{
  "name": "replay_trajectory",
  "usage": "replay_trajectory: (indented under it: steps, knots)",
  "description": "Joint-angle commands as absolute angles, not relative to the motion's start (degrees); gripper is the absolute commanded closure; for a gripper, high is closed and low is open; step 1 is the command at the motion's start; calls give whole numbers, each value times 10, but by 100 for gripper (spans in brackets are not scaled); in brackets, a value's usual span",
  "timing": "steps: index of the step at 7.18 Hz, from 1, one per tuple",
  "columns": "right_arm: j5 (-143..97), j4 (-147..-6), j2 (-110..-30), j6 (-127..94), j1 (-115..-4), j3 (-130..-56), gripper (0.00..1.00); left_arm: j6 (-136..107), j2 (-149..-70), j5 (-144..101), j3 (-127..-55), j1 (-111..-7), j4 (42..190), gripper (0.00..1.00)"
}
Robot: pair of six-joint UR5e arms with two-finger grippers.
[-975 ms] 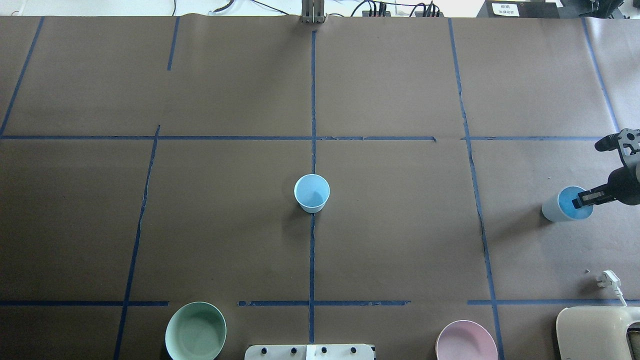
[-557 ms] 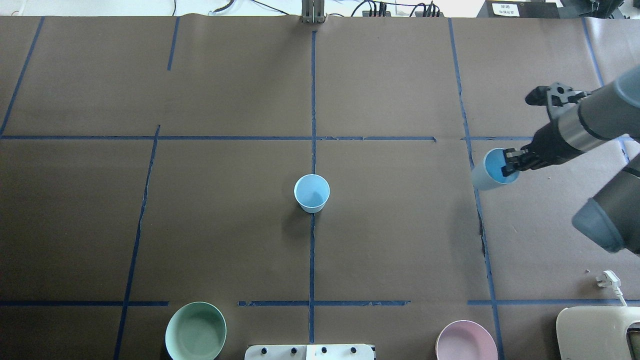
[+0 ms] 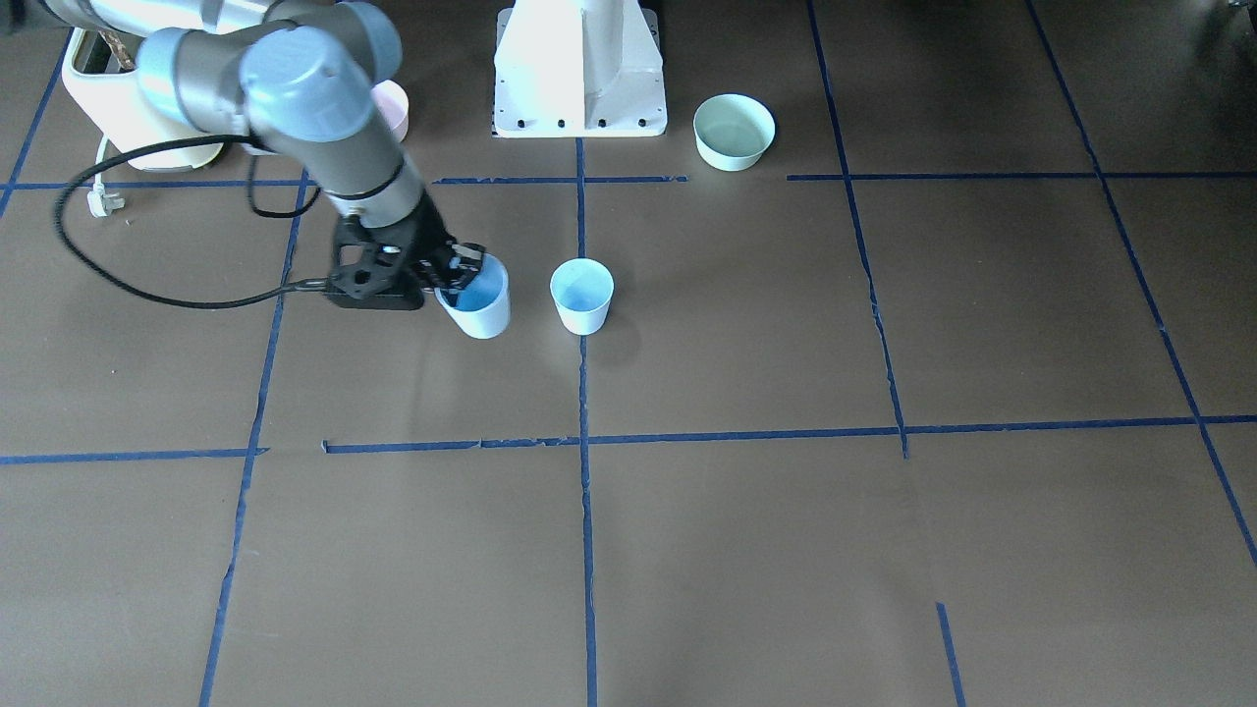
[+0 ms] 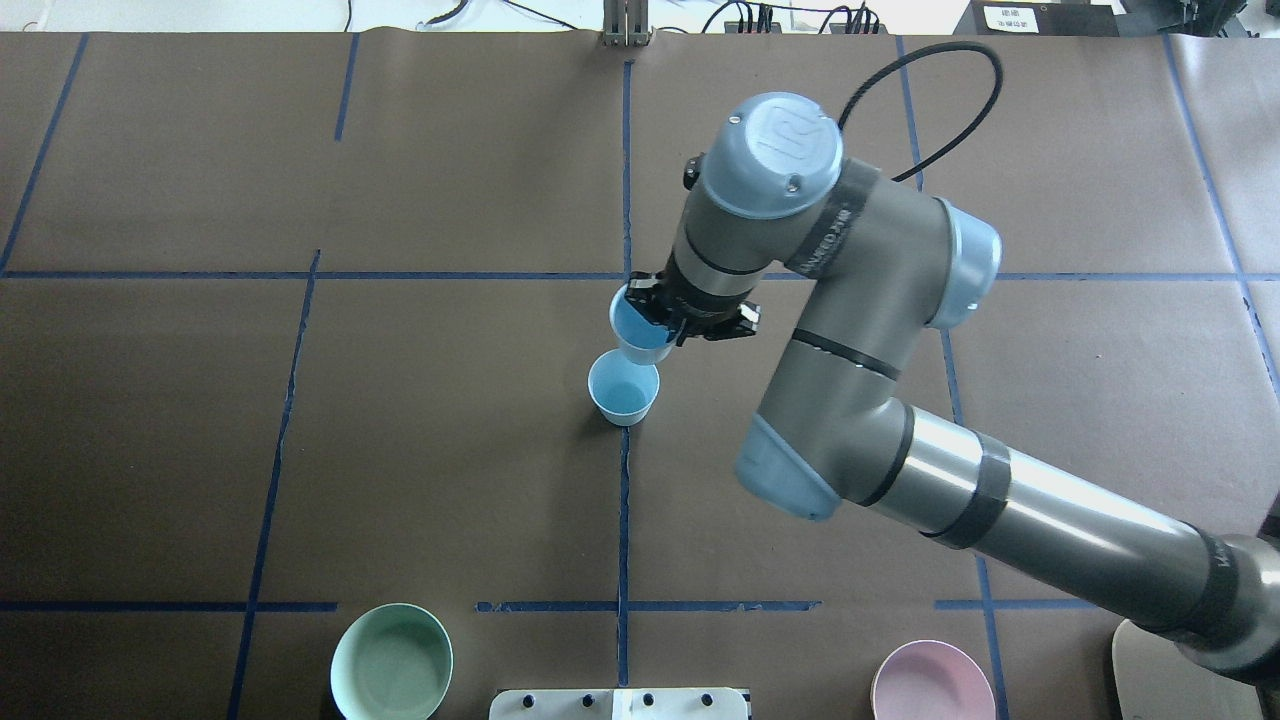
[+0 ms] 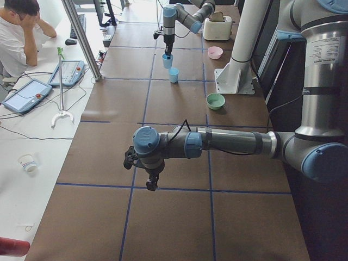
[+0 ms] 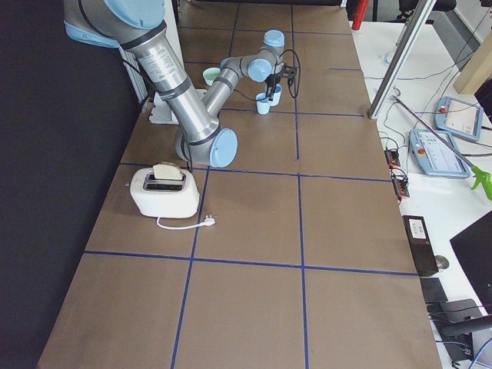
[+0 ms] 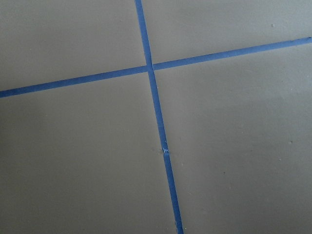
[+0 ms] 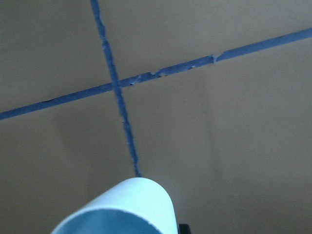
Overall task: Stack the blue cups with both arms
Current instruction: 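Carry the cup with the right gripper and lower it into the center cup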
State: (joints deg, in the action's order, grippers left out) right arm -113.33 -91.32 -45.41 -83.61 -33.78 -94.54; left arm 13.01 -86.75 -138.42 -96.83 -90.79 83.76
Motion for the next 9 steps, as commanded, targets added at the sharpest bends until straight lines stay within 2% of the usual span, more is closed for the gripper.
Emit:
replay_trajectory:
  steps: [1,9]
  knots:
    - [-1114,-919,-412,-889,-318,-921,100,130,-867,-1384,-967,-908,838,0]
    - [-1112,-965,-446,-889,-302,-967,100,122,-868,-1384,-969,-907,838,0]
